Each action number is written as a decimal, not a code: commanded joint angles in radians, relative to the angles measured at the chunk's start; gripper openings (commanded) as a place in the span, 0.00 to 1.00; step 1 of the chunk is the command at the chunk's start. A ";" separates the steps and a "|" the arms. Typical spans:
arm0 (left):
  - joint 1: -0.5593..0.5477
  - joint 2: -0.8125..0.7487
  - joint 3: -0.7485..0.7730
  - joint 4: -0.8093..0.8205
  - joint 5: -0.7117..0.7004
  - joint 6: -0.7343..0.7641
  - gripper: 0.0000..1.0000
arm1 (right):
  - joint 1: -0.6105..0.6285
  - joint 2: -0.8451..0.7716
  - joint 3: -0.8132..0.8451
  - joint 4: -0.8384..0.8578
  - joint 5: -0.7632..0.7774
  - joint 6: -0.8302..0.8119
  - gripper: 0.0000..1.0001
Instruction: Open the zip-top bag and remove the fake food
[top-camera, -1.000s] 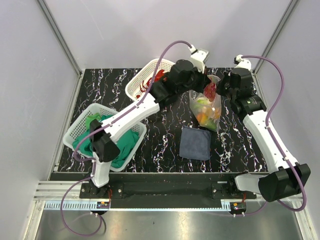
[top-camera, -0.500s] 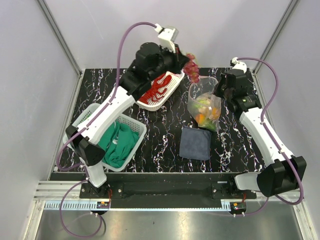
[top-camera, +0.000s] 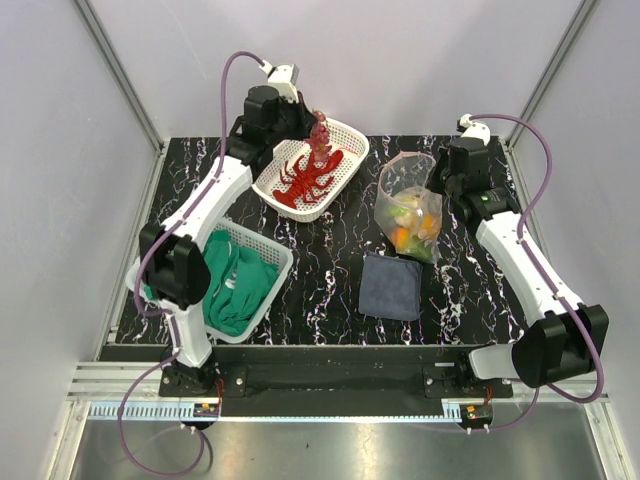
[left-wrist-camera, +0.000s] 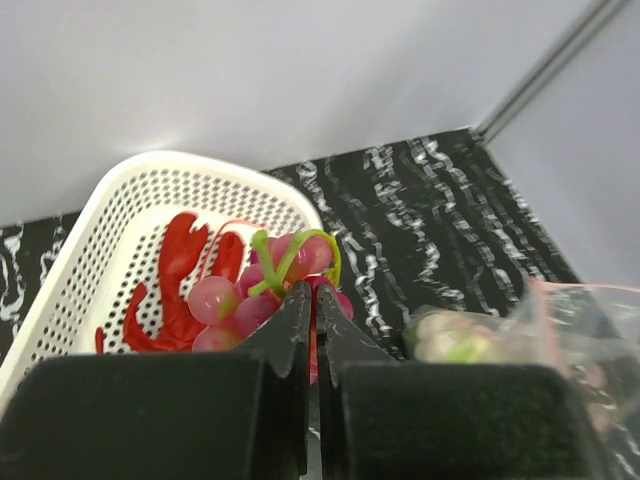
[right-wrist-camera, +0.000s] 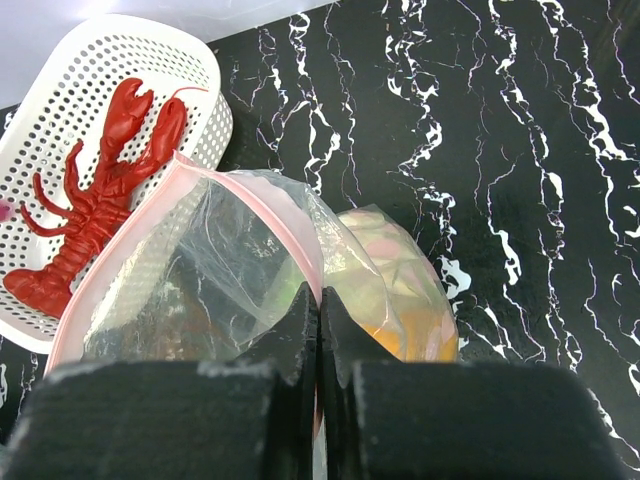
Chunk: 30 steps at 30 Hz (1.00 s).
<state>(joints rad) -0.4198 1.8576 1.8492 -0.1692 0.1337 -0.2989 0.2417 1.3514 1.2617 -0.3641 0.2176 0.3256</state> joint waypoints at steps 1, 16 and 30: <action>0.042 0.089 -0.001 0.080 0.032 -0.019 0.00 | -0.004 -0.012 0.004 0.037 0.011 -0.020 0.00; 0.046 0.021 -0.114 0.040 0.000 -0.005 0.67 | -0.004 -0.015 0.005 0.022 0.016 -0.046 0.00; -0.302 -0.157 -0.263 0.149 0.118 -0.134 0.55 | -0.004 0.046 0.125 -0.039 -0.168 -0.017 0.00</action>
<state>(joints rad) -0.6395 1.6550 1.5337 -0.0845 0.2352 -0.4019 0.2413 1.3903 1.3155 -0.3943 0.1036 0.2955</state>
